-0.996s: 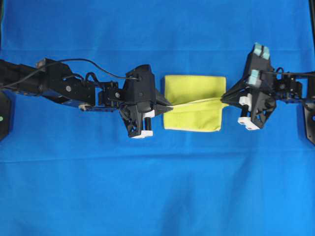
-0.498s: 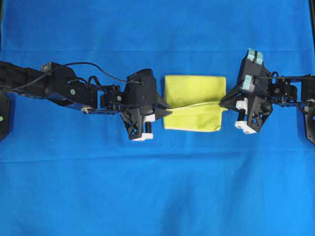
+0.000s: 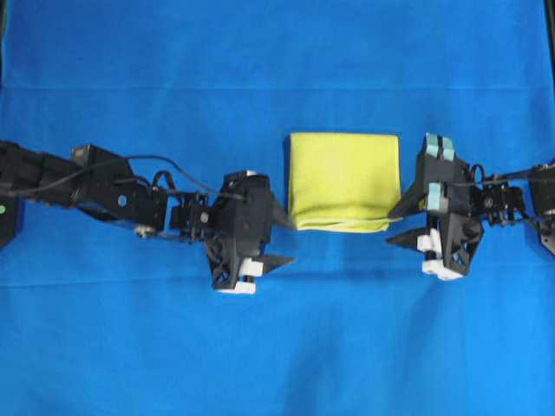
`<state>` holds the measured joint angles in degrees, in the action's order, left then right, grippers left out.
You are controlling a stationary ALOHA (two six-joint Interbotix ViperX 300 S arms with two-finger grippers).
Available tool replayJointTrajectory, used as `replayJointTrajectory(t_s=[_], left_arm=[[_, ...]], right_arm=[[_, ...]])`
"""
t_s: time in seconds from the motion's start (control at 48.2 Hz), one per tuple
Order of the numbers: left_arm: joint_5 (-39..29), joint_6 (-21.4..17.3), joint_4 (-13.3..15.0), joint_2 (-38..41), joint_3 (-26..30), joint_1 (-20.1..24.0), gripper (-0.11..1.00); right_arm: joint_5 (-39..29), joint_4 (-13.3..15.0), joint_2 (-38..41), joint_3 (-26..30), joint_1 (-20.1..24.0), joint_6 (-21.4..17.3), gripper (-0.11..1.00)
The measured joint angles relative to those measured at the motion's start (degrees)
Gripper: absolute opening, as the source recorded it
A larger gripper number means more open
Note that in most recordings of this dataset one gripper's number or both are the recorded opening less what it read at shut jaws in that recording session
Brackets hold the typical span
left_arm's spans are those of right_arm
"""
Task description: Fold a vertical towel.
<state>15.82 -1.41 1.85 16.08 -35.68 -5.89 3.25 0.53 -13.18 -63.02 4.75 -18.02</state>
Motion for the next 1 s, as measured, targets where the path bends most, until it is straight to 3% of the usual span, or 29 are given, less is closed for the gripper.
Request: replayJointTrajectory(t_s=[0.27, 0.56, 0.996], left_arm=[[-4.75, -0.88, 0.00, -8.61, -1.93, 0.09, 0.55], [-10.81, -0.88, 0.00, -22.94, -4.57, 1.23, 0.55], [-16.08, -0.88, 0.00, -41.04, -7.91, 2.90, 0.55]], right_arm=[[-4.31, 0.18, -4.13, 2.90, 0.44, -0.35, 0.55], [-11.69, 2.99, -16.44, 7.03, 0.35, -0.26, 0.54], [-21.71, 12.04, -36.04, 9.58, 0.18, -0.18, 0.53]])
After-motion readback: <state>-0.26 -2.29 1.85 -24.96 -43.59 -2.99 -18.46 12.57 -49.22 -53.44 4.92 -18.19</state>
